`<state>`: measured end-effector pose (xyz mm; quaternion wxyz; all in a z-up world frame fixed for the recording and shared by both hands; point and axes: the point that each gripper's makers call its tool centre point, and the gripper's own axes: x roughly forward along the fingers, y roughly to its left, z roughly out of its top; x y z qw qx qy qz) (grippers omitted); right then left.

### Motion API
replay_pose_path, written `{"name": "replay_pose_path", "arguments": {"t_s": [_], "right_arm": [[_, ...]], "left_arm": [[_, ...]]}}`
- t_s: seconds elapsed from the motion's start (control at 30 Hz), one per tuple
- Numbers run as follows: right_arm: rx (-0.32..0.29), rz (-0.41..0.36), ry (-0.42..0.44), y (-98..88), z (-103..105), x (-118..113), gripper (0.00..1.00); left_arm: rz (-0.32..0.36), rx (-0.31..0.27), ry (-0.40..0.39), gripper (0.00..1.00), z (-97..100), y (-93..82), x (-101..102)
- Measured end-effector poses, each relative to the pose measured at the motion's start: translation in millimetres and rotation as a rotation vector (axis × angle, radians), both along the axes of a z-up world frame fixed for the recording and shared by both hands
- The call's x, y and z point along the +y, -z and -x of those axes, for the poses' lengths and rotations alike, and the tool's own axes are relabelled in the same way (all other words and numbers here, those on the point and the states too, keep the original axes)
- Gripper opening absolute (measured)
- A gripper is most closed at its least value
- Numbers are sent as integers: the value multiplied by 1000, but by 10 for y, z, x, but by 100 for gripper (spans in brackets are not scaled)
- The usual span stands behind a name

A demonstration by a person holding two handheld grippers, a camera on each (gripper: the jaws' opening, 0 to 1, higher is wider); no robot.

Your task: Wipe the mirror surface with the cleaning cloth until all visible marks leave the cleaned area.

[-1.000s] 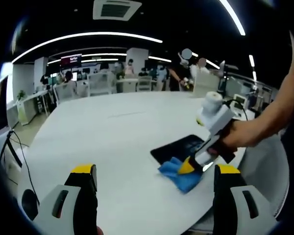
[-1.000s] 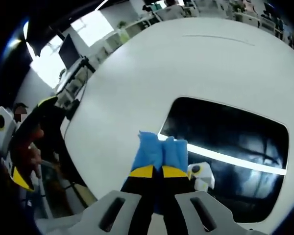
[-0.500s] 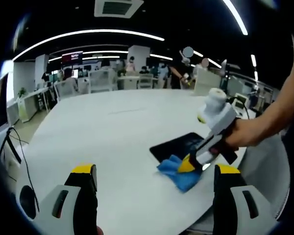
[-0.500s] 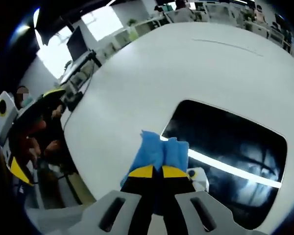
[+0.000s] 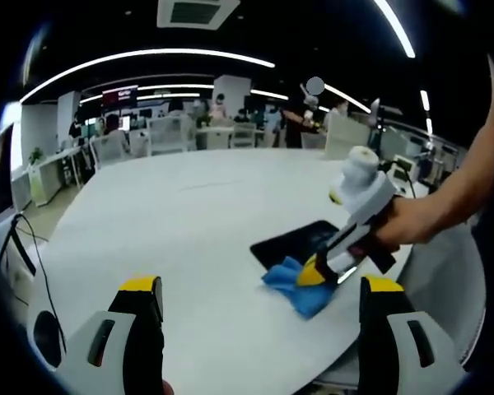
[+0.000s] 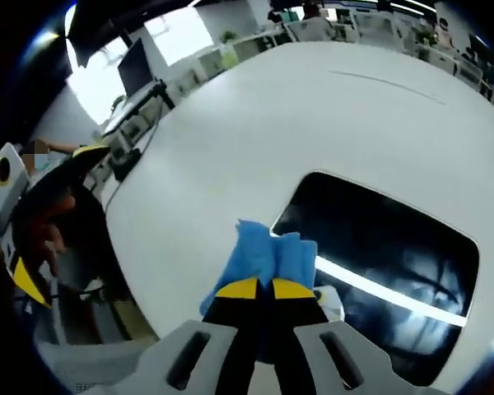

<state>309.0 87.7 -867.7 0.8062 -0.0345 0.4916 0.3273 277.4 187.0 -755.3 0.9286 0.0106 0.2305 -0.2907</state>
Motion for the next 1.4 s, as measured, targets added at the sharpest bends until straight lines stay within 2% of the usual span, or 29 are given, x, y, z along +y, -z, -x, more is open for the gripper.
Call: {"name": "replay_pose_path", "arguments": {"t_s": [0.27,0.67,0.87,1.2,1.4], "right_arm": [[-2,-10,21,-7,-180,-17,0],[3,-32,45,-3,-574,-33,0],[1,-42,58,-12,-794,-33,0],[-22,-12,31,-5,-976,0,0],[-25,20,-1,-2,-1000,9,0]], "left_arm": [[2,7,3,99,38,16,-1],[7,26,-11,99,53,85,62],[12,30,-9,99,20,103,26],[16,33,-12,99,5,105,18],[15,34,-18,99,6,105,49]]}}
